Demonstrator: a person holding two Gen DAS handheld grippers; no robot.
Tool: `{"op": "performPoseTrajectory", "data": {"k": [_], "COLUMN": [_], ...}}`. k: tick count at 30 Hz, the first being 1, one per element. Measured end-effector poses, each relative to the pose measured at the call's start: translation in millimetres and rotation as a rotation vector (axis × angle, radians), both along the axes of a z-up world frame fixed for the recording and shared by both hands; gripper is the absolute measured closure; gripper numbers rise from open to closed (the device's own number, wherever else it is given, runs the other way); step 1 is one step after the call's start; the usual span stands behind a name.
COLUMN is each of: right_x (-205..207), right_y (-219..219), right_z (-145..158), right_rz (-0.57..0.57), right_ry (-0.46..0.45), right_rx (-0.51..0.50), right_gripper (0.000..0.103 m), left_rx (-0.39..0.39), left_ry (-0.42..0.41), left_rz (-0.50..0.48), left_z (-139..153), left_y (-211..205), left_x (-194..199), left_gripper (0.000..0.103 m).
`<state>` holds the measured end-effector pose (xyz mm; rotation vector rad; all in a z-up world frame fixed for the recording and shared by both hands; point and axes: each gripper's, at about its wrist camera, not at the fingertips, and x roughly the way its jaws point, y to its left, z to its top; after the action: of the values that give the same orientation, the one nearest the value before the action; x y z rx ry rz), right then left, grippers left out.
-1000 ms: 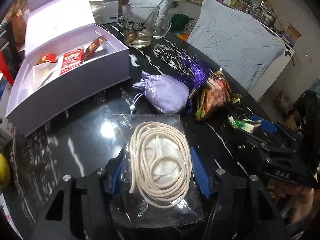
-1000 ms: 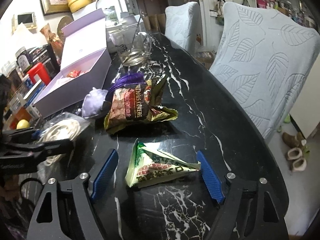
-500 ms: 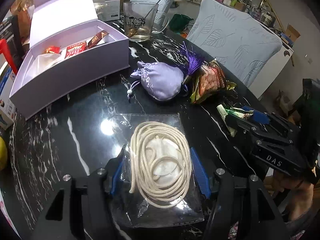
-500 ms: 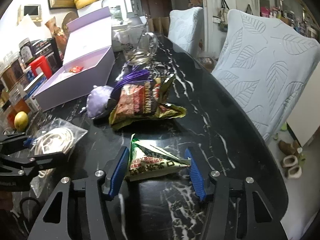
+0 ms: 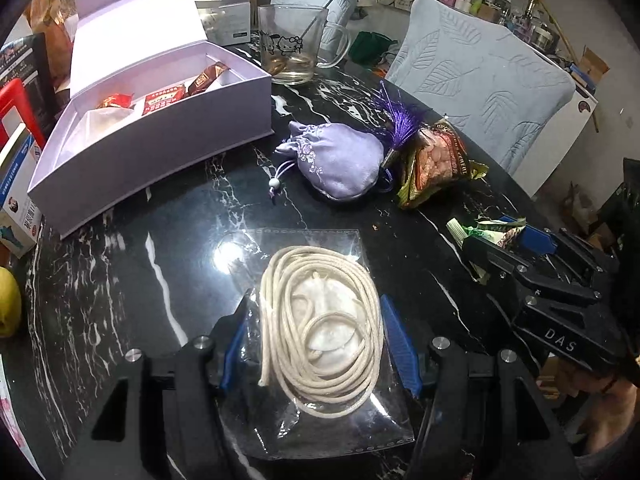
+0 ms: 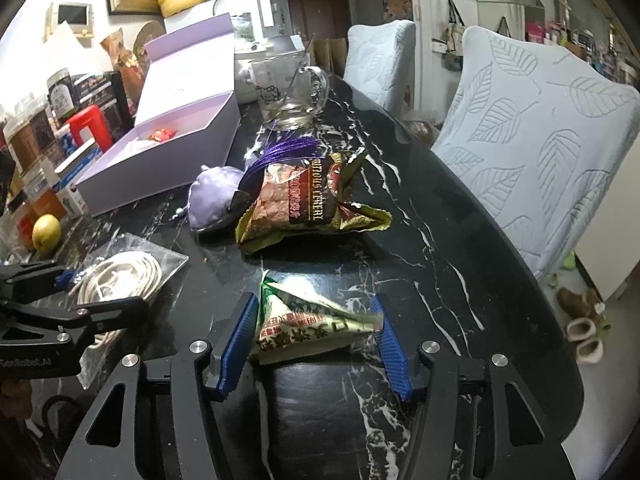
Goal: Organize soft objects
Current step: 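Grasp the green triangular snack packet with the right tool, then carry the cord bag and green snack with both tools into the box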
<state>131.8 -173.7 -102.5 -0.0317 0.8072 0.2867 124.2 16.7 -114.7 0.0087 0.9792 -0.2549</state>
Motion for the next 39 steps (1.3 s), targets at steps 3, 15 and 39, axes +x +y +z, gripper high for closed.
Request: {"op": "performPoseTrajectory", "data": {"k": [3, 15, 39], "right_x": [0.9, 2.1, -13.4], "right_y": [6.2, 14.3, 29.5], "right_z": [-1.2, -0.7, 26.4], "right_rz": [-0.002, 0.006, 0.152], "right_ry": [-0.011, -0.013, -0.032], "right_rx": [-0.042, -0.055, 0.110], "right_gripper": [0.045, 0.065, 0.067], "left_rx": [-0.001, -0.060, -0.078], "left_ry": [-0.003, 0.005, -0.135], "left_rz": [0.001, 0.011, 0.140], "left_z": [-0.9, 1.2, 48.3], "left_y": [0.7, 9.6, 46.4], "left_x": [2.1, 2.7, -22.9], "left_gripper": [0.043, 0.043, 0.043]}}
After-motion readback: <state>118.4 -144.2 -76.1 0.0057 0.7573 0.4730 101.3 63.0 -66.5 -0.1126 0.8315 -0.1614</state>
